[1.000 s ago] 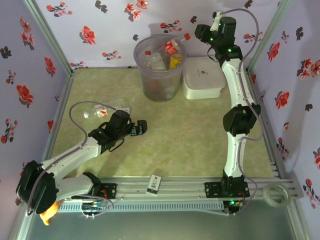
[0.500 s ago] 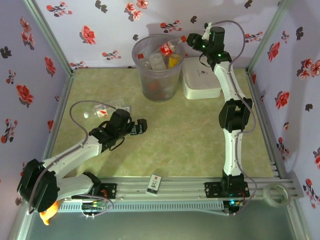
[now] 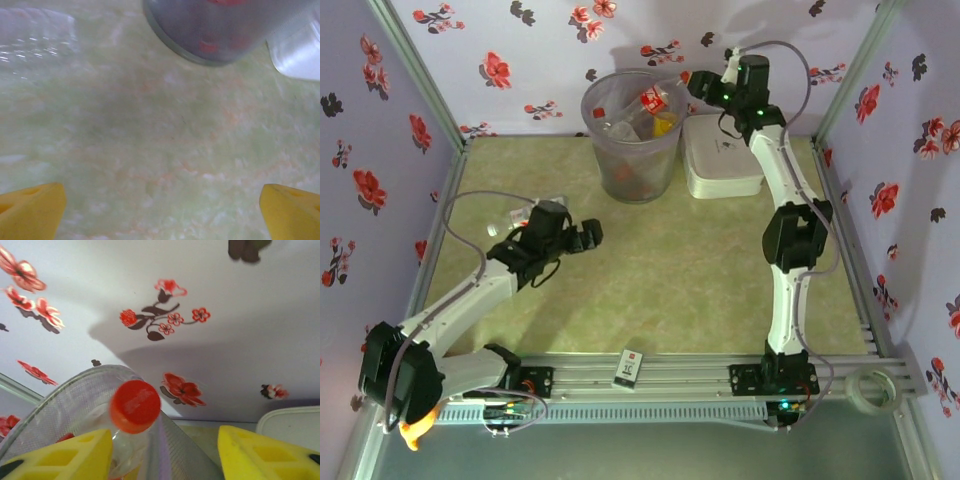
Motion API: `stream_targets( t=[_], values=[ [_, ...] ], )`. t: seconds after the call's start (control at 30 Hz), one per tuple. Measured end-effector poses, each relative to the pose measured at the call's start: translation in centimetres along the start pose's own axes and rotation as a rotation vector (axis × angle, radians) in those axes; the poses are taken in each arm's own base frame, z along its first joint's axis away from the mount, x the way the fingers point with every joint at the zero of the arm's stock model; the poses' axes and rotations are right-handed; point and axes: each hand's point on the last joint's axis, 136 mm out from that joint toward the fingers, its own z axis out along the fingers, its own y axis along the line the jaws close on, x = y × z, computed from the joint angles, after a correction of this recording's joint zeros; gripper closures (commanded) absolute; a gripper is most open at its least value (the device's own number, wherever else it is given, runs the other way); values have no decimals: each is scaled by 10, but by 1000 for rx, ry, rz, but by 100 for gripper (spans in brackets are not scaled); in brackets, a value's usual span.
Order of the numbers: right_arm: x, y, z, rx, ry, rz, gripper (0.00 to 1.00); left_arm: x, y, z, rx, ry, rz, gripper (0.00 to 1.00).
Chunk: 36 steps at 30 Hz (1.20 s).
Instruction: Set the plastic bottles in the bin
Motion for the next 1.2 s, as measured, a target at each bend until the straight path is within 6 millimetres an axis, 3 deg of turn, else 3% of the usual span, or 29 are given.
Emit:
stream_targets(
  t=[0.13,0.23,0.33,0.43,0.67,0.87,1.0,1.2],
  values=[
    [-15,9,-39,29,-30,-37,32,-36,35,1,-119,-17,-48,0],
    [-14,12,-69,52,-37,-60,26,-62,57,6,-211,-12,-2,0],
    [3,9,-95,84,-17,-67,23,-85,74,18,-290,8,63,0],
    [34,4,-121,113,25,-61,19,-99,95,39,-358,59,79,0],
    [99,-2,-180,162,117,-36,17,-92,157,84,-501,206,27,0],
    [136,-5,-218,199,167,-28,17,-90,199,90,-576,233,-22,0],
    [153,-11,-229,227,202,-22,17,-96,211,93,-560,215,-63,0],
    [163,-16,-231,244,231,-18,17,-97,210,102,-480,209,-102,0]
  ],
)
